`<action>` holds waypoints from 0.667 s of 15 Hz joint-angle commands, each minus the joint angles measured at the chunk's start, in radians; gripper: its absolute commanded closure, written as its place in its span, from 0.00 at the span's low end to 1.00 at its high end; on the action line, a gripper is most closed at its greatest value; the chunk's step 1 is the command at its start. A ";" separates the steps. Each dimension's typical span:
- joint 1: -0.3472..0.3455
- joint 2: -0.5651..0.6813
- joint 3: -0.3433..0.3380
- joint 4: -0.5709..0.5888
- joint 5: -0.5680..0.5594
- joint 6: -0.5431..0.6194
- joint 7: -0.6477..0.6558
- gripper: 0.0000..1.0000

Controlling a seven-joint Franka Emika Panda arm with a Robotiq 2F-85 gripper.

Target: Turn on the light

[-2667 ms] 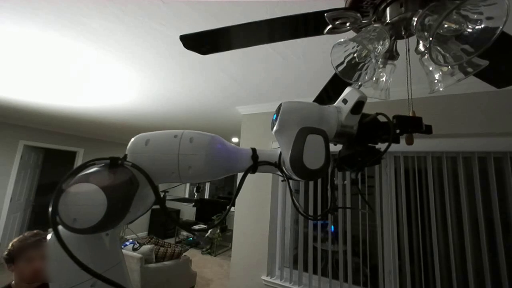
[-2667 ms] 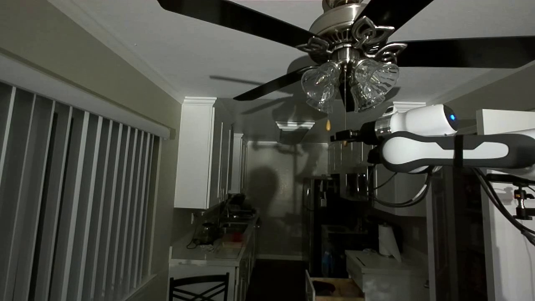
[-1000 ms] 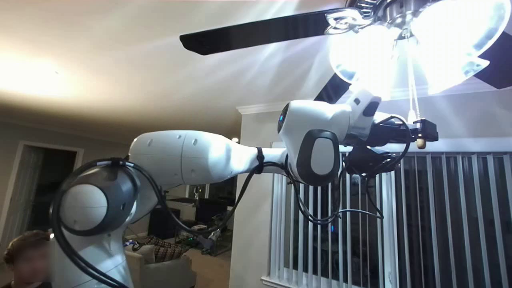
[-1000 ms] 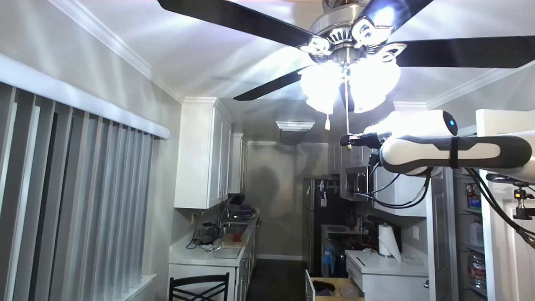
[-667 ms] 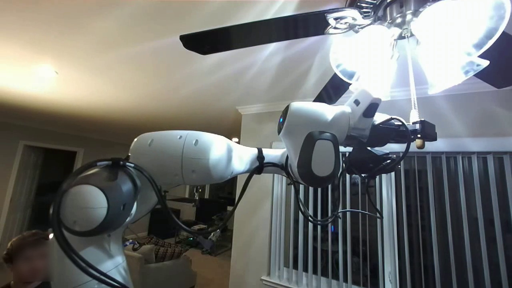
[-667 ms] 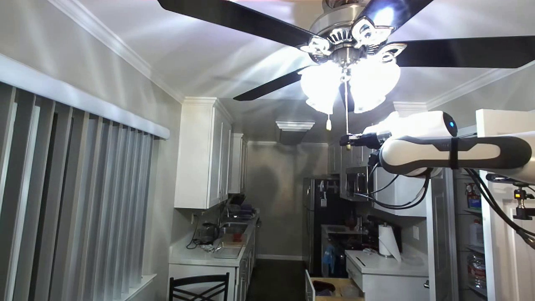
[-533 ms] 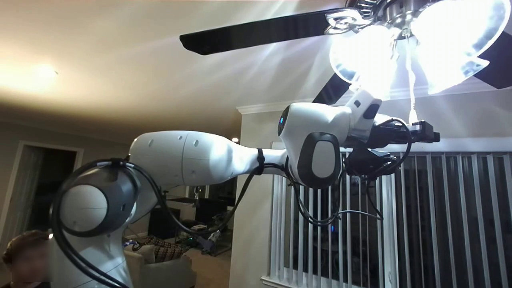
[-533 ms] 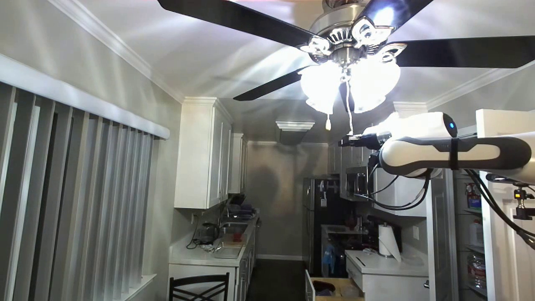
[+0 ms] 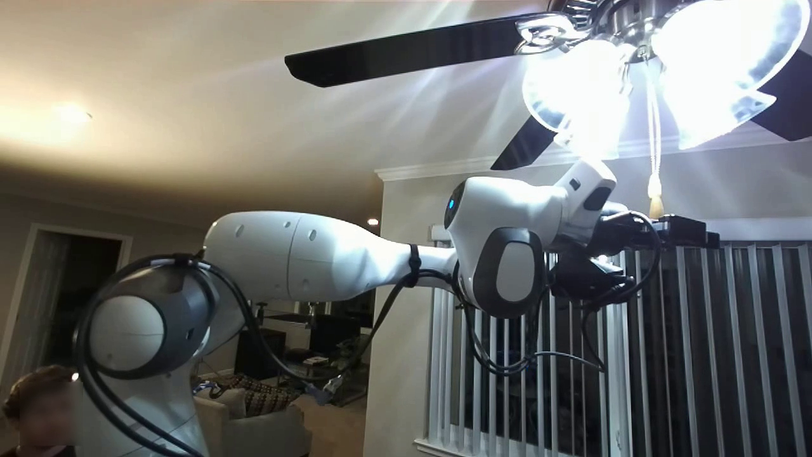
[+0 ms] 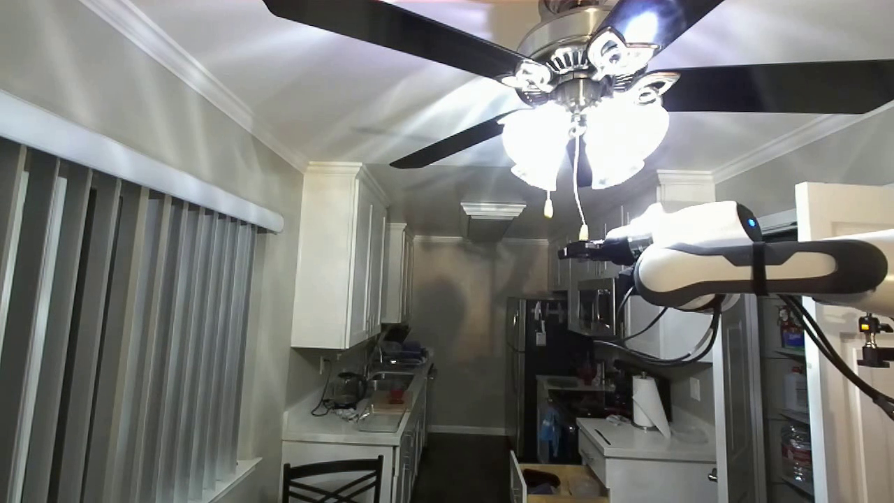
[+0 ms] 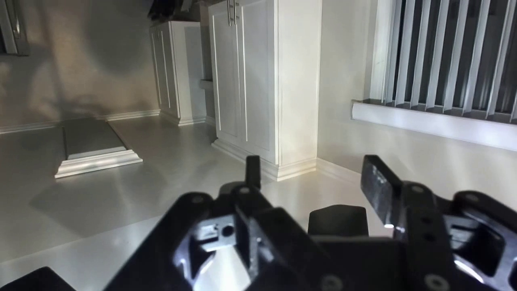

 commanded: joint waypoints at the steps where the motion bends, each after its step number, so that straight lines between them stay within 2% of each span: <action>1: 0.008 -0.047 -0.019 -0.096 -0.001 -0.034 -0.019 0.03; 3: -0.002 -0.054 -0.027 -0.132 -0.008 -0.061 -0.021 0.00; 10: -0.009 -0.071 -0.045 -0.184 -0.014 -0.106 -0.012 0.00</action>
